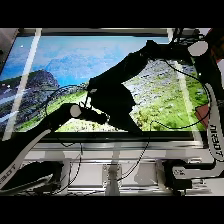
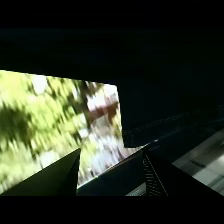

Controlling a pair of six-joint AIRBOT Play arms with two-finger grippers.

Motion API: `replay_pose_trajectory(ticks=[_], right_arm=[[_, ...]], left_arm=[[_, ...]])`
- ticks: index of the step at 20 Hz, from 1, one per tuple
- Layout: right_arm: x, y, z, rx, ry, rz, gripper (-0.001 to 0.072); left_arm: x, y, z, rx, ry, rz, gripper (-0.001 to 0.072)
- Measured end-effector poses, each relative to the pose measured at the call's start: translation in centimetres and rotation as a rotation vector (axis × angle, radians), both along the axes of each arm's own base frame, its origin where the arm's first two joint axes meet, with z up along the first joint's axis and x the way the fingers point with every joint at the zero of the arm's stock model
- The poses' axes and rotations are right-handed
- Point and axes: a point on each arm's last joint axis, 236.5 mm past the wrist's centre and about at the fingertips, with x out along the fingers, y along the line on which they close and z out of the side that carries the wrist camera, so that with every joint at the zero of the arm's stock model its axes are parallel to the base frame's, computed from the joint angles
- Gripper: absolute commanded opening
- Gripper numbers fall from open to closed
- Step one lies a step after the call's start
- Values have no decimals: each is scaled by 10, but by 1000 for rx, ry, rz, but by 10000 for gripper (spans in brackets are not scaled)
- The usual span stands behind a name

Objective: Fold the clothes and pants, and hang the long-sleeved shirts on hangers.

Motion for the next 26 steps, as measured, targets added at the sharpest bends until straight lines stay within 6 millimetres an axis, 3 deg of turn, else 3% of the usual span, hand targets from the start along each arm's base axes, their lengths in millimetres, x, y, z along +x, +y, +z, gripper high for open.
replay_pose_trajectory(ticks=[4,8,9,10,11,15,18,21,24,26], right_arm=[[1,-2,1,-8,-7,-4,38],[1,-2,1,-12,-8,-5,38],[1,-2,1,-12,-8,-5,38],[1,-2,1,-12,-8,-6,38],[1,-2,1,-11,-8,-6,38],[1,-3,4,-13,-14,-8,38],[5,-18,12,-40,-43,-36,38],[19,-65,40,-66,-106,-144,38],[25,-129,76,-86,-169,-278,37],[21,-166,102,-103,-217,-354,37]], left_arm=[[-5,-14,-24,-20,66,39,442],[-3,-32,-31,-93,103,80,418],[-4,-36,-32,-109,114,86,393],[-4,-39,-34,-124,127,98,242],[-4,-41,-36,-133,137,106,35],[-2,-49,-32,-184,171,146,31],[20,-43,-11,-230,126,170,30],[64,1,27,-239,-3,215,30],[122,86,85,-221,-207,351,29],[152,155,135,-199,-370,476,29]])
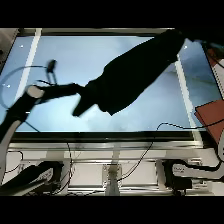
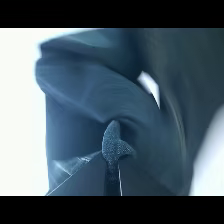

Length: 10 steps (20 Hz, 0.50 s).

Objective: Fold the clothes and pants, and hang the long-sleeved shirts on hangers.

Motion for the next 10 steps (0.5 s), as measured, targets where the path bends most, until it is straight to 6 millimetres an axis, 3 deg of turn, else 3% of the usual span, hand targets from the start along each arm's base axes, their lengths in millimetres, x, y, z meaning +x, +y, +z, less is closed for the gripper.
replay_pose_trajectory(ticks=[3,6,8,10], right_arm=[[-14,-28,34,-27,-51,-52,38],[-33,-37,35,-89,2,-47,38],[-45,-45,17,-150,90,-43,38],[-60,-54,-9,-214,203,-43,38]], left_arm=[[24,103,89,62,-250,250,29],[20,178,162,127,-460,456,29],[12,206,188,181,-539,533,29],[8,220,192,242,-550,551,30]])
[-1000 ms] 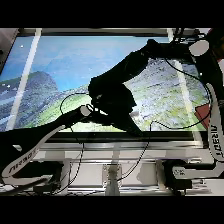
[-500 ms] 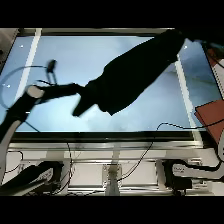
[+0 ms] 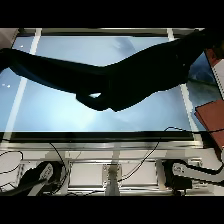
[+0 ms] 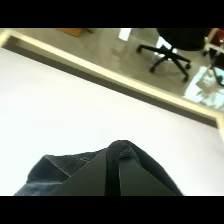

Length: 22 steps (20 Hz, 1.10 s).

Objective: Fold the clothes and pants, and hang the long-sleeved shirts on hangers.

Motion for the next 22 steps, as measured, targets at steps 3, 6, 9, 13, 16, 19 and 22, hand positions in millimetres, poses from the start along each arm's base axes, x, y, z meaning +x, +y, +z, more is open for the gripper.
replay_pose_trajectory(ticks=[3,6,9,13,16,19,22], right_arm=[[-18,-26,-43,-95,157,-46,38],[-29,-39,-89,-130,286,-68,38],[-32,-46,-127,-141,348,-84,38],[-22,-52,-151,-144,322,-109,38],[8,-51,-133,-99,164,-139,38],[42,-54,-93,-43,-62,-195,38],[59,-64,-60,-26,-220,-246,38]], left_arm=[[4,13,-22,63,77,12,30],[16,21,-63,83,187,2,30],[27,26,-101,78,270,-5,30],[47,33,-116,100,250,25,30],[68,35,-80,160,79,86,27],[81,34,-22,207,-116,143,28],[87,35,19,232,-234,173,28]])
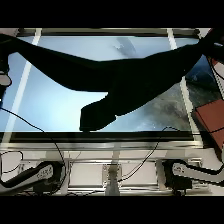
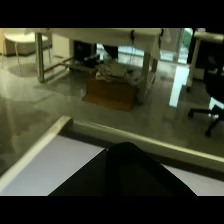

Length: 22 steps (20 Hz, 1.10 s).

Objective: Fold the clothes and pants, and hang the long-sleeved shirts on hangers.

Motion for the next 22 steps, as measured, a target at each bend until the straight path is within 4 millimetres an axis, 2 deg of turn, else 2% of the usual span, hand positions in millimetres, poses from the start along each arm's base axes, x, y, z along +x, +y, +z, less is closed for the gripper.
replay_pose_trajectory(ticks=[1,2,3,4,6,8,10,11,12,13,14,15,16,17,20,22], right_arm=[[2,-3,3,-7,-20,-9,38],[3,-5,2,-21,-21,-14,38],[3,-6,-6,-29,0,-12,38],[2,-7,-21,-41,47,-4,38],[-9,-6,-68,-56,194,20,38],[-24,-7,-112,-73,340,41,38],[-43,-7,-153,-81,479,60,38],[-49,-6,-166,-78,521,67,38],[-54,-6,-175,-79,551,71,39],[-58,-6,-181,-78,574,74,42],[-59,-6,-185,-77,585,75,111],[-61,-6,-189,-76,597,76,270],[-64,-6,-192,-79,610,77,446],[-64,-7,-193,-82,613,77,487],[-66,-9,-195,-89,625,74,485],[-68,-17,-192,-90,628,48,485]], left_arm=[[3,0,3,2,-8,0,28],[7,-1,-4,-3,14,-9,28],[14,-4,-22,-18,72,-30,28],[21,-9,-47,-37,150,-58,28],[29,-20,-112,-76,343,-119,28],[25,-29,-176,-94,548,-176,29],[13,-32,-224,-104,706,-211,31],[8,-33,-239,-107,759,-222,31],[4,-33,-249,-111,798,-229,48],[1,-33,-256,-113,826,-236,158],[-2,-34,-262,-116,848,-241,506],[-5,-35,-265,-119,864,-245,687],[-7,-35,-267,-120,875,-249,703],[-10,-37,-268,-125,890,-254,703],[-16,-40,-261,-122,903,-267,702],[-18,-41,-249,-109,889,-270,702]])
